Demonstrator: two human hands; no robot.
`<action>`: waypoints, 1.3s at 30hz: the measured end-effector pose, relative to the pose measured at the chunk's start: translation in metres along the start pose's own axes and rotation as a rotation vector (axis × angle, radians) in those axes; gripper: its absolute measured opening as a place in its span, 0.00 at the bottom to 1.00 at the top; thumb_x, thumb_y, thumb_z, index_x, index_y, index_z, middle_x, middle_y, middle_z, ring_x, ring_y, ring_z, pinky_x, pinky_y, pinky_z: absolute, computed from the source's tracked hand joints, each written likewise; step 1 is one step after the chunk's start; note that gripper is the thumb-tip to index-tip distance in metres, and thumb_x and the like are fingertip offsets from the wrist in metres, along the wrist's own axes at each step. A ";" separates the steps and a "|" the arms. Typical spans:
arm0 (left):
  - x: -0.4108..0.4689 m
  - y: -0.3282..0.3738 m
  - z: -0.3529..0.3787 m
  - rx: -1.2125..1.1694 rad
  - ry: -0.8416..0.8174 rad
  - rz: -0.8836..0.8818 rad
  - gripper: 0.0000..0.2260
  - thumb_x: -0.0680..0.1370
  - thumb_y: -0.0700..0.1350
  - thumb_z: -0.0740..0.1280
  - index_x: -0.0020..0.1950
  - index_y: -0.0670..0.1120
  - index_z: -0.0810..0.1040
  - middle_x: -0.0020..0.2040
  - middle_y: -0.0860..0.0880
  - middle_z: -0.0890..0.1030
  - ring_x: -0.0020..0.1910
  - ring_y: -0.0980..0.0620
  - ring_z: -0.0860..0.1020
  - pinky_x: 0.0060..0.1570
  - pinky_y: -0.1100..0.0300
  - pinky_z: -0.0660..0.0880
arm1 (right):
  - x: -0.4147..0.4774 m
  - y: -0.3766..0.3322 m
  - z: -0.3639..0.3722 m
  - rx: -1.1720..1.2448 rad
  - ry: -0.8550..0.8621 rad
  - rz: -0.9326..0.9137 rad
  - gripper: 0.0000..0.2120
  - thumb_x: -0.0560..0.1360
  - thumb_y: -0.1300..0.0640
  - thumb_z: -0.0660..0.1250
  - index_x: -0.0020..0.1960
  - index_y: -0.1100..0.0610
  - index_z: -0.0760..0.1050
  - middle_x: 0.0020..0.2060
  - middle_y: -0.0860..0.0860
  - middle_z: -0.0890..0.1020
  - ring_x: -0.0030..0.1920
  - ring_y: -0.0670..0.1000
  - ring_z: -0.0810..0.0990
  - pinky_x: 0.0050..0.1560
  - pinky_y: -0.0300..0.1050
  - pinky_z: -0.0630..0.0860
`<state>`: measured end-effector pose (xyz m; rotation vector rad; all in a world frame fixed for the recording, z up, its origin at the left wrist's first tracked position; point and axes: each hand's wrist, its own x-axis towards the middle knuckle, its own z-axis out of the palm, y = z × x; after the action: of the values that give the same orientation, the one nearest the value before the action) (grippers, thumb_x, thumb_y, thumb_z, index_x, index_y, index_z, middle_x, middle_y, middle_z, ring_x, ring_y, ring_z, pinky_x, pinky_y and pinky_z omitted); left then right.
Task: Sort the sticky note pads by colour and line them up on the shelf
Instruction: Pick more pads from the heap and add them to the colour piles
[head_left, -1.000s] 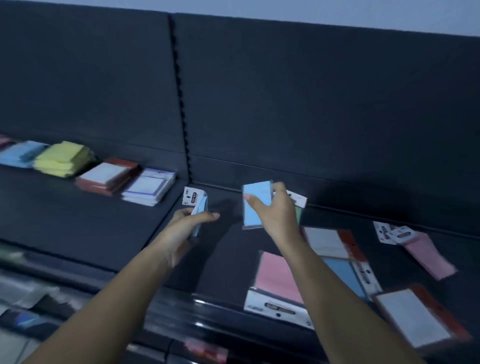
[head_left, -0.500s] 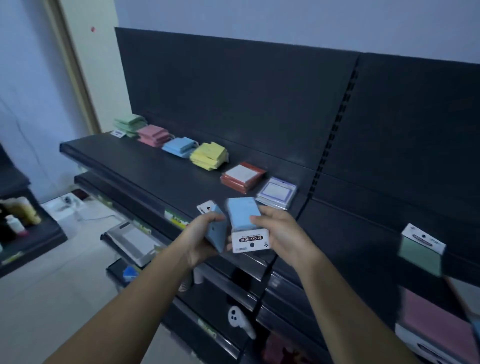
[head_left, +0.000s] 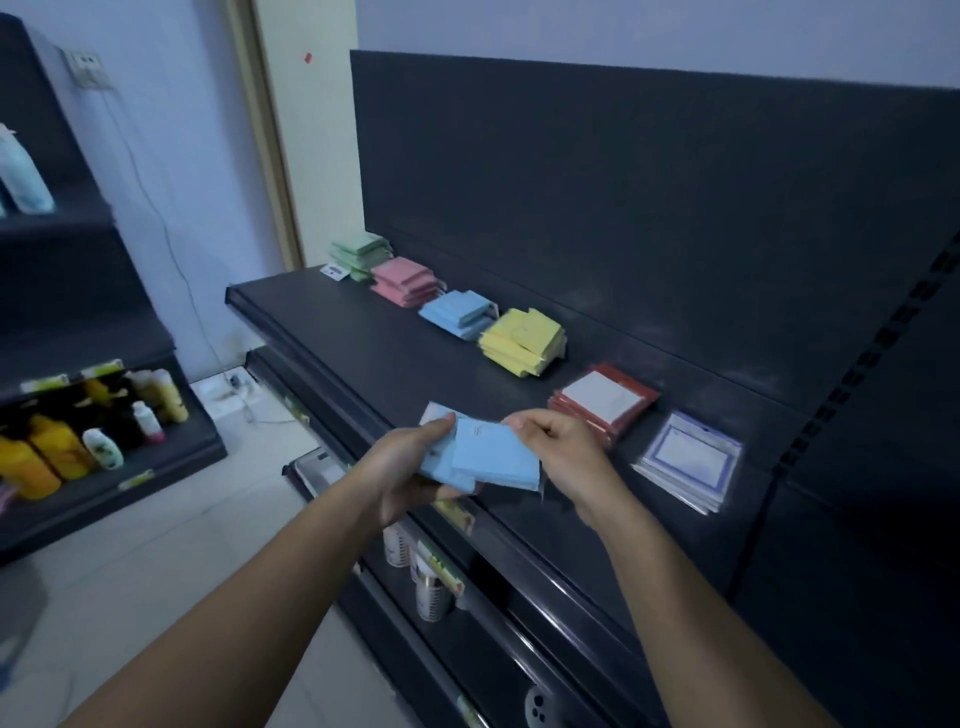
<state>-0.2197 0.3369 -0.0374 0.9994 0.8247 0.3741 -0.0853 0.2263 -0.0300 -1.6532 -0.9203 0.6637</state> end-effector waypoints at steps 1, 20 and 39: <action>0.009 0.007 -0.002 0.042 -0.017 0.007 0.13 0.77 0.51 0.66 0.52 0.42 0.78 0.37 0.46 0.84 0.32 0.50 0.83 0.28 0.59 0.78 | 0.014 0.000 0.002 -0.020 -0.018 -0.012 0.09 0.79 0.58 0.61 0.44 0.51 0.79 0.40 0.43 0.81 0.41 0.40 0.76 0.37 0.29 0.71; 0.150 0.098 -0.042 -0.251 0.120 0.173 0.11 0.75 0.43 0.69 0.54 0.39 0.77 0.44 0.42 0.84 0.36 0.49 0.83 0.30 0.58 0.79 | 0.160 0.003 0.068 0.273 0.305 0.181 0.12 0.74 0.51 0.68 0.43 0.59 0.72 0.35 0.55 0.77 0.32 0.49 0.76 0.33 0.42 0.75; 0.335 0.179 -0.063 0.503 -0.080 0.306 0.16 0.75 0.33 0.61 0.62 0.44 0.72 0.55 0.46 0.79 0.52 0.46 0.78 0.56 0.50 0.76 | 0.321 0.009 0.089 0.199 0.656 0.282 0.11 0.79 0.60 0.60 0.61 0.55 0.70 0.40 0.52 0.78 0.36 0.48 0.76 0.33 0.39 0.71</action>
<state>-0.0353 0.6747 -0.0484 1.6098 0.7063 0.3920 0.0202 0.5414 -0.0531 -1.6737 -0.1475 0.3376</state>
